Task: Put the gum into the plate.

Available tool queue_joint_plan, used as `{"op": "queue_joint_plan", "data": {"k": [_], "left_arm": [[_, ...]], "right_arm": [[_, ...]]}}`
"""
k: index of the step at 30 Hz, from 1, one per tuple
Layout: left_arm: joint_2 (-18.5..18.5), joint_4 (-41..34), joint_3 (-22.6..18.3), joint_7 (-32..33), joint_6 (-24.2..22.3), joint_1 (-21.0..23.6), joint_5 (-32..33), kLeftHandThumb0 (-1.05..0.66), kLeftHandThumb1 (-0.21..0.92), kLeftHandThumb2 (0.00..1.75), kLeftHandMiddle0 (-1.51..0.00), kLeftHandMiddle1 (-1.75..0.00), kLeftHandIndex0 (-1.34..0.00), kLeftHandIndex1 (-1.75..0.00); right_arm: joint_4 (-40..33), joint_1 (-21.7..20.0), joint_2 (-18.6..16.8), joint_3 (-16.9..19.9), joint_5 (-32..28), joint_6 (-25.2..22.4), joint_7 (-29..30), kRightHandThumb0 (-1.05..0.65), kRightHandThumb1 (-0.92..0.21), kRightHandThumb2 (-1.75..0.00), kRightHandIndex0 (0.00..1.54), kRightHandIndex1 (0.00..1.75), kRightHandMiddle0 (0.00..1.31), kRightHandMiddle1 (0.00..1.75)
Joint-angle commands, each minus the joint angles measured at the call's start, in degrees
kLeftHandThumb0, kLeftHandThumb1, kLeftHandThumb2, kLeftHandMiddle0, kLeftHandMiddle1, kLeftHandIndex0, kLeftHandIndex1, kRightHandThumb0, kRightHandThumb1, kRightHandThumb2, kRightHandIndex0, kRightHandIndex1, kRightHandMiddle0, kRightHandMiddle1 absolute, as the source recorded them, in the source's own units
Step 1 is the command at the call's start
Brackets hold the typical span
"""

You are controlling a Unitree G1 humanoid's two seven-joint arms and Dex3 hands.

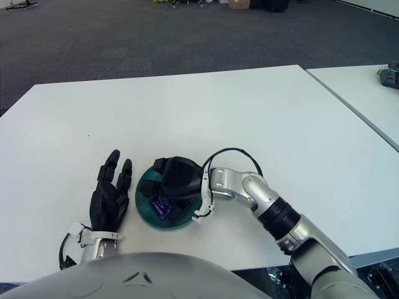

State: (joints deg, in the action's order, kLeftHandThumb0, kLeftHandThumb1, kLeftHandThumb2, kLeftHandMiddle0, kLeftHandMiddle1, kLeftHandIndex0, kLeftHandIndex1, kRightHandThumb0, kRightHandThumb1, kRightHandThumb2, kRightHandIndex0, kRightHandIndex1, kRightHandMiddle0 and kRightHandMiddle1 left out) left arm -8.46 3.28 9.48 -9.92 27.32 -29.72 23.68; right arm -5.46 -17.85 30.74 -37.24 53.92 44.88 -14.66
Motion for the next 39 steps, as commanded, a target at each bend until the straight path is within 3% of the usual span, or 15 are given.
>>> {"op": "queue_joint_plan", "data": {"k": [1,3,6,9,15,21,26,33,37,39], "left_arm": [[-2.11,2.92,-0.76,-0.42,-1.46,0.31,0.25,-0.99,0.92,0.92,-0.19,-0.01,0.0,-0.44],[-2.28,2.2,-0.42,-1.06,-1.69,-0.08,1.15,-0.99,0.92,0.93,-0.19,-0.01,0.0,-0.45],[-2.24,2.5,-0.65,-2.02,-1.94,0.07,2.07,-0.98,0.92,0.95,-0.18,-0.01,0.0,-0.43],[-2.11,2.73,-0.9,-2.47,-1.89,0.13,2.05,-0.99,0.92,0.96,-0.18,0.0,0.0,-0.41],[-1.97,2.66,-1.24,-3.12,-2.44,-0.03,2.42,-1.0,0.92,0.96,-0.17,0.0,0.0,-0.38],[-2.31,2.61,-1.74,-4.05,-3.66,-0.07,4.65,-1.0,0.92,0.95,-0.16,0.0,0.0,-0.36],[-2.35,2.92,-2.87,-4.94,-5.73,0.23,7.87,-1.01,0.92,0.89,-0.13,0.0,0.0,-0.33],[-1.78,3.49,-4.09,-6.93,-7.36,1.03,10.18,-1.05,0.92,0.81,-0.11,0.0,0.0,-0.27],[-1.25,3.34,-4.64,-7.71,-8.72,1.36,10.66,-1.05,0.92,0.77,-0.1,0.0,0.0,-0.21],[-1.12,3.14,-4.74,-7.28,-8.67,1.18,9.67,-1.05,0.92,0.76,-0.1,0.0,0.0,-0.21]], "right_arm": [[-1.02,-2.23,1.03,0.44,-3.57,0.29,-4.49,-0.94,-0.92,-0.93,0.24,0.95,0.0,0.63],[-1.63,-2.88,1.74,0.34,-5.45,0.03,-7.85,-0.97,-0.92,-0.98,0.27,0.47,0.0,0.5],[-3.0,-3.64,2.83,0.94,-9.19,-0.92,-12.62,-0.99,-0.92,-1.02,0.24,0.19,0.0,0.36],[-3.87,-3.77,3.04,1.31,-11.2,-1.82,-15.62,-1.02,-0.92,-1.04,0.2,0.07,0.0,0.28],[-6.13,-3.62,3.74,2.22,-15.28,-4.7,-21.38,-1.04,-0.92,-1.06,0.12,0.01,0.0,0.16],[-6.57,-3.14,3.64,3.12,-17.56,-5.89,-23.33,-1.05,-0.92,-1.04,0.07,0.0,0.0,0.11],[-6.37,-2.3,3.19,4.25,-18.85,-6.54,-22.61,-1.05,-0.92,-1.01,0.03,0.0,0.0,0.06],[-4.92,2.13,0.28,7.99,-22.51,-8.62,-17.05,-1.05,-0.92,-0.96,0.03,0.01,0.01,0.06],[-5.09,7.86,-3.98,11.05,-27.76,-15.47,-13.75,-1.05,-0.92,-0.95,0.05,0.02,0.04,0.09],[-6.27,10.54,-6.31,12.18,-29.33,-19.89,-12.4,-1.05,-0.92,-0.95,0.09,0.02,0.01,0.2]]}}
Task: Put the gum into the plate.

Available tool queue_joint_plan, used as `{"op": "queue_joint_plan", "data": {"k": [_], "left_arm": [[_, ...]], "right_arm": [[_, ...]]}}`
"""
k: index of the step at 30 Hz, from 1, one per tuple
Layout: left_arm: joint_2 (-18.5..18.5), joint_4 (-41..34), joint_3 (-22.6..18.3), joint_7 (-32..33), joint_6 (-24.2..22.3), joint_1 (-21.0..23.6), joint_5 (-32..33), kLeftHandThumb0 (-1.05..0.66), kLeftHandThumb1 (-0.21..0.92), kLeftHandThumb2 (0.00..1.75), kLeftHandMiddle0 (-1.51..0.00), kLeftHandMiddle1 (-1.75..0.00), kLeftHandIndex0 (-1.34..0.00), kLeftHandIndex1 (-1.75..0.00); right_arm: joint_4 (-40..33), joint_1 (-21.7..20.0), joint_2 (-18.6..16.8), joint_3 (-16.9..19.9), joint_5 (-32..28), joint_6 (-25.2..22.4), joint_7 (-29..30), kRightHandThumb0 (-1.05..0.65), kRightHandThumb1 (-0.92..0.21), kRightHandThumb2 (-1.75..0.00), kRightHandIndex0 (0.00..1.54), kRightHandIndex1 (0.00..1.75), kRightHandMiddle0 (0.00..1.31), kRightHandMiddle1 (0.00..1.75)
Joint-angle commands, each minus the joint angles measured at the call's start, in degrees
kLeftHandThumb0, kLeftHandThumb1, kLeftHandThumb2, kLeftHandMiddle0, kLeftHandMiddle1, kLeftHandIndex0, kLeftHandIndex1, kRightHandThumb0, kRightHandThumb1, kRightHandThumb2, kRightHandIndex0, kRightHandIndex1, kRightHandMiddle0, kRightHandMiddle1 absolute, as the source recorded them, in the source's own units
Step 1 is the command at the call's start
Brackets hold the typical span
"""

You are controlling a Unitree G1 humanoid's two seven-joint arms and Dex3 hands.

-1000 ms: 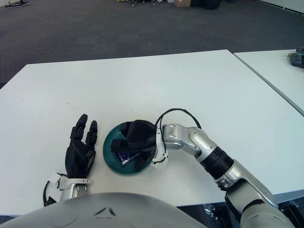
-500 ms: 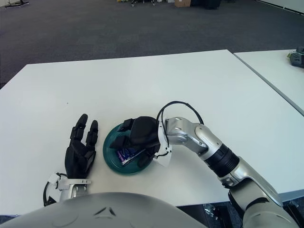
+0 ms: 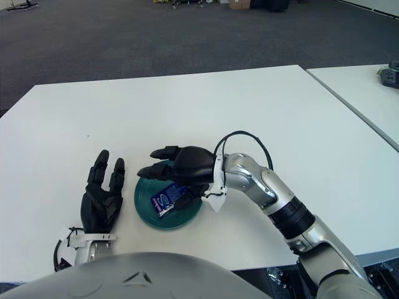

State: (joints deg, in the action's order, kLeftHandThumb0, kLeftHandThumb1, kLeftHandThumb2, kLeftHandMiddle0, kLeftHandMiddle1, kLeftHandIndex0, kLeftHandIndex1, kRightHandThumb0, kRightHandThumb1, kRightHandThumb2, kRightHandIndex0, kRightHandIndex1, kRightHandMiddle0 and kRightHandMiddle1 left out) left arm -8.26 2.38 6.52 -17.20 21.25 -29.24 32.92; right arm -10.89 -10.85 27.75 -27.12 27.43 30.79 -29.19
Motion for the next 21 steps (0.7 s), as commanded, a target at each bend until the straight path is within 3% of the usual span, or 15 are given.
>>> {"op": "queue_joint_plan", "data": {"k": [1,4,7,12,18,21], "left_arm": [[-1.32,3.97,-1.81,0.27,-2.49,0.6,-0.13,-1.05,0.92,0.76,-0.11,0.0,0.0,-0.24],[-1.65,3.81,-1.77,1.36,-1.62,0.12,-2.1,-1.05,0.92,0.75,-0.12,-0.01,0.0,-0.28],[-2.27,3.86,-1.58,3.49,0.02,-0.37,-5.76,-1.05,0.92,0.75,-0.18,-0.02,0.0,-0.48],[-2.58,3.79,-1.2,6.4,1.4,-0.24,-10.44,-1.05,0.92,0.76,-0.22,-0.03,0.0,-0.64],[-2.97,2.09,-0.46,6.68,1.32,-0.93,-10.55,-1.05,0.92,0.76,-0.22,-0.01,0.0,-0.72],[-3.18,1.35,-0.26,5.63,1.21,-1.41,-8.81,-1.05,0.92,0.73,-0.23,-0.01,0.0,-0.8]], "right_arm": [[-1.35,4.63,-4.32,2.54,-3.51,-7.71,2.69,-1.05,-0.92,-0.95,0.11,0.02,0.01,0.25],[-2.49,7.02,-7.0,3.55,-5.1,-11.87,4.25,-1.05,-0.92,-0.95,0.13,0.02,0.0,0.31],[-3.36,9.66,-9.9,4.66,-7.05,-16.22,5.93,-1.05,-0.92,-0.93,0.16,0.03,0.0,0.33],[-5.26,13.28,-13.83,6.15,-9.64,-22.65,8.26,-1.05,-0.92,-0.92,0.18,0.02,0.0,0.32],[-5.9,16.66,-18.84,8.3,-17.23,-28.8,9.91,-1.03,-0.92,-0.9,0.19,0.02,0.0,0.32],[-3.83,17.87,-20.95,9.6,-20.47,-29.05,11.37,-0.99,-0.92,-0.9,0.2,0.02,0.0,0.34]]}}
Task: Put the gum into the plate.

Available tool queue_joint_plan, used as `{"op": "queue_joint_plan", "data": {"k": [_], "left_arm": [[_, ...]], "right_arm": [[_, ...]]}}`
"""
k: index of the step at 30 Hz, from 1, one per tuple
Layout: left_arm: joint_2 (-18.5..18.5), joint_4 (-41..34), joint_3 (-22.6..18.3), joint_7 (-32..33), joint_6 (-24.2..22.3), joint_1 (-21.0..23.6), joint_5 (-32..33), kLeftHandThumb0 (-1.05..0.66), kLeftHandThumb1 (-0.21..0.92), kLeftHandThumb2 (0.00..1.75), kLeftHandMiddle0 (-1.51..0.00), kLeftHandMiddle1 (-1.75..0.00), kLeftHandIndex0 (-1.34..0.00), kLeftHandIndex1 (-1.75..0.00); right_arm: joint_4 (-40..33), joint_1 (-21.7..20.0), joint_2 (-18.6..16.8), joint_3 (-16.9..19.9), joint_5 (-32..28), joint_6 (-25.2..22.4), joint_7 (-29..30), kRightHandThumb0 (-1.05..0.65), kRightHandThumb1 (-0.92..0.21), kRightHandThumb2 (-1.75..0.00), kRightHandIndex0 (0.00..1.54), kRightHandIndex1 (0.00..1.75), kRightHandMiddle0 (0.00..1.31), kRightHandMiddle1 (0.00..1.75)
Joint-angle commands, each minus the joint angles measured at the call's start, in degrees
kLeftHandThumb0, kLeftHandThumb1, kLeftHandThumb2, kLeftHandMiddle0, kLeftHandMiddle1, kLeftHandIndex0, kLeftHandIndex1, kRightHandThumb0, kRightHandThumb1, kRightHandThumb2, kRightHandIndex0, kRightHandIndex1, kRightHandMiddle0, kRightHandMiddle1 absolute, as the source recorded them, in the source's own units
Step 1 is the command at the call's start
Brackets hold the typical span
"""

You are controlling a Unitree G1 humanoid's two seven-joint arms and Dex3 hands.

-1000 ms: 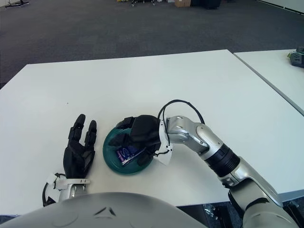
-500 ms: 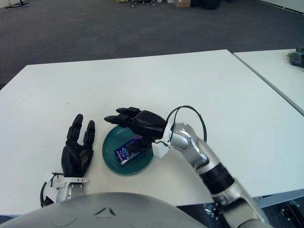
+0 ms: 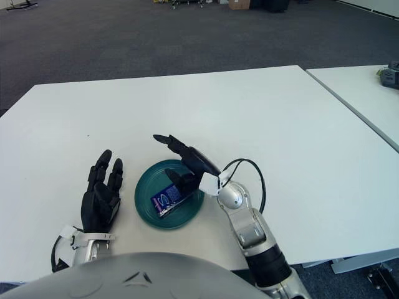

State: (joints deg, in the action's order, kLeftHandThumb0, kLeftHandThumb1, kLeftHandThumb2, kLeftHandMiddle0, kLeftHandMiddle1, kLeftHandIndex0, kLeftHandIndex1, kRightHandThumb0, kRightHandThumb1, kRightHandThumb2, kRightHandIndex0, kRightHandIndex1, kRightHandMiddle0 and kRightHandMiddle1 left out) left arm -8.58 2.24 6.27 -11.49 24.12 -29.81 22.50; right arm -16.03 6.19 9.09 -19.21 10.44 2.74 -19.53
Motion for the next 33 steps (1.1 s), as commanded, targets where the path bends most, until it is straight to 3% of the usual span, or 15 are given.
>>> {"op": "queue_joint_plan", "data": {"k": [1,5,16,20,29,33], "left_arm": [[-2.89,1.14,0.16,-0.3,-1.86,-1.01,2.08,-1.04,0.92,0.72,-0.23,-0.01,0.0,-0.83],[-2.03,0.14,0.96,0.32,-1.89,-1.54,0.58,-1.03,0.92,0.74,-0.2,-0.01,-0.01,-0.84],[-1.48,-0.73,1.08,1.26,-2.41,-2.33,-1.19,-1.03,0.92,0.81,-0.17,0.0,0.0,-0.76],[-1.44,-0.11,0.36,1.3,-2.71,-2.28,-0.6,-1.04,0.92,0.83,-0.17,0.0,0.0,-0.68],[-0.84,1.86,-0.9,-0.26,-2.55,-1.35,0.72,-1.05,0.92,0.84,-0.18,0.0,0.0,-0.58],[-0.62,2.08,-1.27,-0.27,-2.65,-1.25,0.47,-1.05,0.92,0.85,-0.17,0.0,0.0,-0.56]], "right_arm": [[4.41,0.81,-2.86,2.84,-4.8,0.28,2.25,-0.98,-0.92,-0.9,0.2,0.02,0.0,0.35],[11.18,0.38,-4.34,6.55,-8.36,1.62,3.97,-0.94,-0.92,-0.92,0.21,0.02,0.0,0.36],[8.62,1.52,-4.28,13.94,-14.39,-2.33,5.42,-0.88,-0.92,-0.97,0.23,0.01,0.0,0.52],[11.23,0.41,-2.94,18.19,-16.76,-2.37,5.37,-0.87,-0.92,-0.99,0.25,0.02,0.0,0.59],[13.11,-1.28,-3.86,21.15,-18.28,-3.0,7.26,-0.89,-0.92,-0.97,0.28,0.02,0.0,0.7],[18.17,-2.8,-2.7,23.77,-19.46,-0.76,6.51,-0.93,-0.92,-0.95,0.32,0.03,0.0,0.73]]}}
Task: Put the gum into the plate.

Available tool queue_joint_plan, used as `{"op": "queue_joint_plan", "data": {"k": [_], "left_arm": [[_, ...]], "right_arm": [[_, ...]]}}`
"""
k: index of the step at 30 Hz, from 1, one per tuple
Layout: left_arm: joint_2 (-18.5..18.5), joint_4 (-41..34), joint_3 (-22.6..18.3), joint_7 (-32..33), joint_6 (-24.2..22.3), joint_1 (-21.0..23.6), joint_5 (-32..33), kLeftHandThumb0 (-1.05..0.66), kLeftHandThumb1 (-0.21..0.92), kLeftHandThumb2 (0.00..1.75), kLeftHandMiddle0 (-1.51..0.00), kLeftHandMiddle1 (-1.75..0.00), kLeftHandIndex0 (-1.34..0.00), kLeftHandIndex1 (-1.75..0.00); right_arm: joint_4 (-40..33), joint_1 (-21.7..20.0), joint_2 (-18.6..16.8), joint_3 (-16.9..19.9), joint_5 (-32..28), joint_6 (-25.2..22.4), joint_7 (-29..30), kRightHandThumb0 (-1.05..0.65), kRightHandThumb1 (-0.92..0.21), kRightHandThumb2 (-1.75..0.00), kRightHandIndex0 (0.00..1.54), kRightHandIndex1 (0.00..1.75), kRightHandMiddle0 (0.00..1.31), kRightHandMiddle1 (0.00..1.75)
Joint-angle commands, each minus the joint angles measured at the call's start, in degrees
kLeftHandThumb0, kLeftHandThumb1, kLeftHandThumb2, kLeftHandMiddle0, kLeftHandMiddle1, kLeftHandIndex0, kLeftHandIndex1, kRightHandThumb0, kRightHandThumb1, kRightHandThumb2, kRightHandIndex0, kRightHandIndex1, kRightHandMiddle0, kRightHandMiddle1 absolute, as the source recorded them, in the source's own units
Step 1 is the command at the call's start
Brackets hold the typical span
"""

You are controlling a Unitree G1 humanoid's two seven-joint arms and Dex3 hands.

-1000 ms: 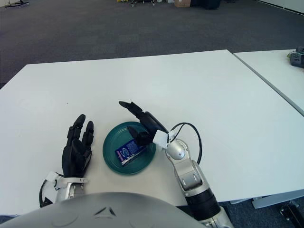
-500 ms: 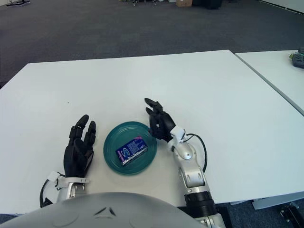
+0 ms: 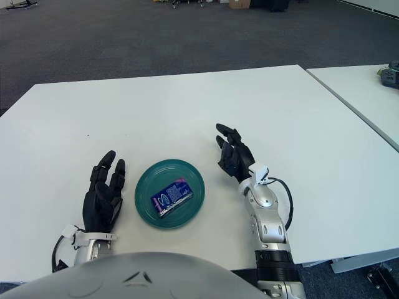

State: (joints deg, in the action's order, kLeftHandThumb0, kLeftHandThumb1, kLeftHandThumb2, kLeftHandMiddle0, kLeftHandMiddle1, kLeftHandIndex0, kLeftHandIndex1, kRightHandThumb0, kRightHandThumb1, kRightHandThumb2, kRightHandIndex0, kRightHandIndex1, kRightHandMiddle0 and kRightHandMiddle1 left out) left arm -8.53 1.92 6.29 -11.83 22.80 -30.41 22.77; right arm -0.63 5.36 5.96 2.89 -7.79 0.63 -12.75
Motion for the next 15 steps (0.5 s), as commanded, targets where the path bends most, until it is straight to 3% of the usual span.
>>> {"op": "queue_joint_plan", "data": {"k": [1,6,15], "left_arm": [[-0.65,2.26,-1.34,0.05,-1.49,-0.7,0.26,-1.05,0.92,0.85,-0.17,0.0,0.0,-0.56],[-0.7,1.84,-1.55,0.13,-1.95,-0.83,0.26,-1.05,0.92,0.86,-0.18,0.0,0.0,-0.55],[-0.58,1.48,-1.76,0.48,-2.43,-0.85,-0.77,-1.05,0.92,0.87,-0.19,-0.01,0.0,-0.59]], "right_arm": [[3.4,-2.0,0.55,1.95,-1.33,1.81,-0.42,-0.93,-0.92,-0.94,0.33,0.04,0.0,0.74],[4.7,-1.56,0.23,2.5,-1.59,3.06,-0.91,-0.94,-0.92,-0.93,0.35,0.04,0.0,0.77],[3.73,3.73,-1.22,0.65,0.17,5.79,-0.25,-0.9,-0.92,-0.94,0.34,0.02,0.0,0.71]]}}
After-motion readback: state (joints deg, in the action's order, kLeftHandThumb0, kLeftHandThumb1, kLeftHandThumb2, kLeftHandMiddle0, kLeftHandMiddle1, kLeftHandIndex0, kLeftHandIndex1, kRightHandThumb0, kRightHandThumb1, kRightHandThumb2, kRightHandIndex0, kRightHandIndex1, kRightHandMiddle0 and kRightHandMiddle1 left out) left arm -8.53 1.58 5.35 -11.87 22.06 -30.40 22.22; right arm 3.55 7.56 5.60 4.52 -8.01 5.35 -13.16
